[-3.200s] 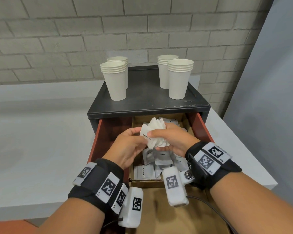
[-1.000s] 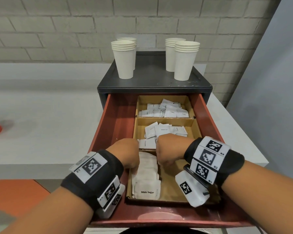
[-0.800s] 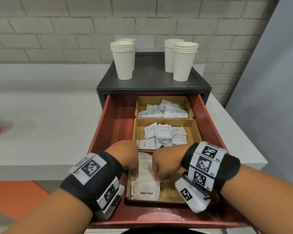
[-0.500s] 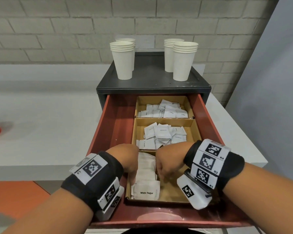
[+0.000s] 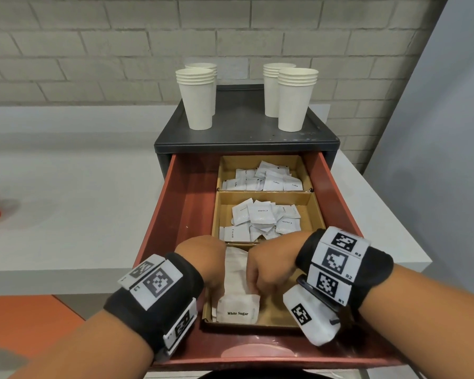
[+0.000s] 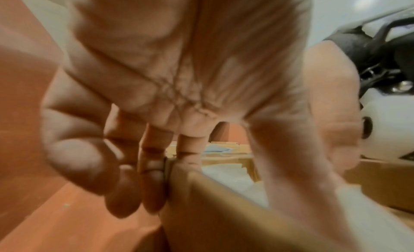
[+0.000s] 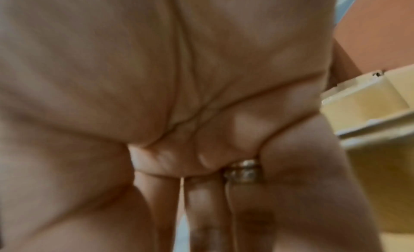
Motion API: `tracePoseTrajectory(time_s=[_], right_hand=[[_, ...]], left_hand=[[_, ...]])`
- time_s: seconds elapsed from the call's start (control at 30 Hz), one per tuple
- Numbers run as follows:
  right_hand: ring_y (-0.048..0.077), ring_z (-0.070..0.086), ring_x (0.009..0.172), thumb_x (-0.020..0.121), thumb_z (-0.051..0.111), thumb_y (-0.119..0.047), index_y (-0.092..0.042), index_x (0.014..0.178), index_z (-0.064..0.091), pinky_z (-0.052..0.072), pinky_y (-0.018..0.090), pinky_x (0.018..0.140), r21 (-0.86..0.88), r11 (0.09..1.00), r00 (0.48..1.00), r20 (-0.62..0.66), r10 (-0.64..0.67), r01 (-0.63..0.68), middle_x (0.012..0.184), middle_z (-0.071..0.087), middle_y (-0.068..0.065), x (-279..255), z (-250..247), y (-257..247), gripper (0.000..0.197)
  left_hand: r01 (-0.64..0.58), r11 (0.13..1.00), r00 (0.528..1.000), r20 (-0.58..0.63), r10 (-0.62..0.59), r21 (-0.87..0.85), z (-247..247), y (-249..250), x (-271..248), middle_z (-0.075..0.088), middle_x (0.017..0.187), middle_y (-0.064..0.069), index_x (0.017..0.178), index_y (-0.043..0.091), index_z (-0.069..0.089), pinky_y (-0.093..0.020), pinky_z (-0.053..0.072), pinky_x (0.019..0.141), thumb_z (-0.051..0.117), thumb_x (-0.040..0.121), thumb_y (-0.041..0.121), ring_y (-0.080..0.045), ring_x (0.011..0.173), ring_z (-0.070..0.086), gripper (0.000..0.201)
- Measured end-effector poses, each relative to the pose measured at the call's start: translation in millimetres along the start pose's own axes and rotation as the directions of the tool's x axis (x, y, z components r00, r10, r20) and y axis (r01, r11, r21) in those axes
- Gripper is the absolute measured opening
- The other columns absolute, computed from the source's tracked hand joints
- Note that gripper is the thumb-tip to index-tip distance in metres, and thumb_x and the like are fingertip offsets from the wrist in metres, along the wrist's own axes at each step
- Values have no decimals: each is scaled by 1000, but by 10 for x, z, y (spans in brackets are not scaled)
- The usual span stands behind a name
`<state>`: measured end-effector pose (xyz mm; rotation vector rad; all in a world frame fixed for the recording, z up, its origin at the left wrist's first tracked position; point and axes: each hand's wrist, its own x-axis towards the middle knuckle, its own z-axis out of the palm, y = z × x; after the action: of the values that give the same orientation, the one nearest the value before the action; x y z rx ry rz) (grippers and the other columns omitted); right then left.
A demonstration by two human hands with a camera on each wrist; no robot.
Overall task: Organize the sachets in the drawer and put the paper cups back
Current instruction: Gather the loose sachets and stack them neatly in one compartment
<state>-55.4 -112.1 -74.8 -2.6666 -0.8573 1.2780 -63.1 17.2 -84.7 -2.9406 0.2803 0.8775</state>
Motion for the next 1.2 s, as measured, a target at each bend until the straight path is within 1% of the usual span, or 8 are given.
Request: tracePoseTrajectory(time_s=[0.13, 0.3, 0.43, 0.6, 0.9, 1.0, 1.1, 1.2], right_hand=[[10, 50, 66, 84, 51, -3, -25, 63, 55, 40, 19, 57, -8, 1000, 999, 38, -1, 2, 69, 58, -1, 47, 13, -41, 31], [18, 52, 82, 85, 50, -7, -13, 103, 71, 44, 30, 75, 89, 996, 999, -43, 31, -27, 110, 68, 16, 33, -41, 29, 28], [19, 53, 73, 83, 55, -9, -5, 103, 70, 42, 25, 60, 129, 990, 991, -114, 74, -59, 91, 68, 19, 11, -72, 97, 25], [9, 50, 57, 81, 66, -17, -2, 98, 72, 41, 20, 55, 36, 998, 999, -6, 47, -47, 64, 58, -2, -17, -16, 55, 24], [1, 52, 55, 88, 61, -8, -10, 118, 65, 47, 13, 61, 229, 973, 997, 55, -57, 43, 75, 59, 0, 45, 64, -43, 30], [-3, 57, 53, 88, 58, -2, -10, 122, 62, 50, 14, 66, 339, 940, 998, 33, -47, 33, 69, 61, -5, 33, 53, -2, 36], [7, 60, 70, 88, 57, -1, -15, 126, 60, 52, 19, 72, 307, 951, 996, 64, -58, 36, 86, 65, 5, 12, 61, 8, 41], [9, 58, 77, 88, 54, 1, -16, 128, 58, 50, 14, 64, 280, 958, 994, 75, -80, 56, 92, 69, 4, 3, 61, 17, 44]], left_hand=[[1, 994, 999, -47, 4, 108, 62, 31, 11, 62, 112, -5, 116, 11, 58, -28, 49, 77, 79, 70, 27, -22, 98, 62, 53], [23, 993, 992, -127, -8, 116, 42, 18, 4, 63, 109, -4, 111, 10, 59, -29, 45, 71, 77, 73, 26, -23, 97, 62, 45], [19, 997, 987, -163, -6, 78, -9, -5, -8, 63, 105, -1, 107, 15, 57, -30, 45, 70, 81, 67, 27, -22, 95, 61, 48], [-9, 997, 999, -48, 5, -80, -48, -57, -12, 59, 90, 1, 91, 16, 52, -30, 51, 71, 81, 63, 22, -18, 83, 58, 40], [29, 962, 981, 193, 25, -270, -20, -108, 27, 75, 83, -8, 95, 4, 70, -21, 46, 51, 81, 65, 23, -16, 60, 63, 37], [24, 968, 982, 186, 24, -251, 0, -124, 67, 75, 85, -7, 96, 4, 71, -24, 49, 57, 82, 67, 21, -17, 65, 66, 35], [18, 976, 992, 125, 9, -217, 19, -141, 130, 74, 92, -9, 96, 6, 71, -29, 56, 74, 77, 73, 14, -19, 85, 71, 25], [-5, 984, 998, 65, 16, -176, 21, -150, 145, 74, 95, -5, 98, 9, 72, -34, 56, 84, 75, 75, 16, -20, 91, 70, 25]])
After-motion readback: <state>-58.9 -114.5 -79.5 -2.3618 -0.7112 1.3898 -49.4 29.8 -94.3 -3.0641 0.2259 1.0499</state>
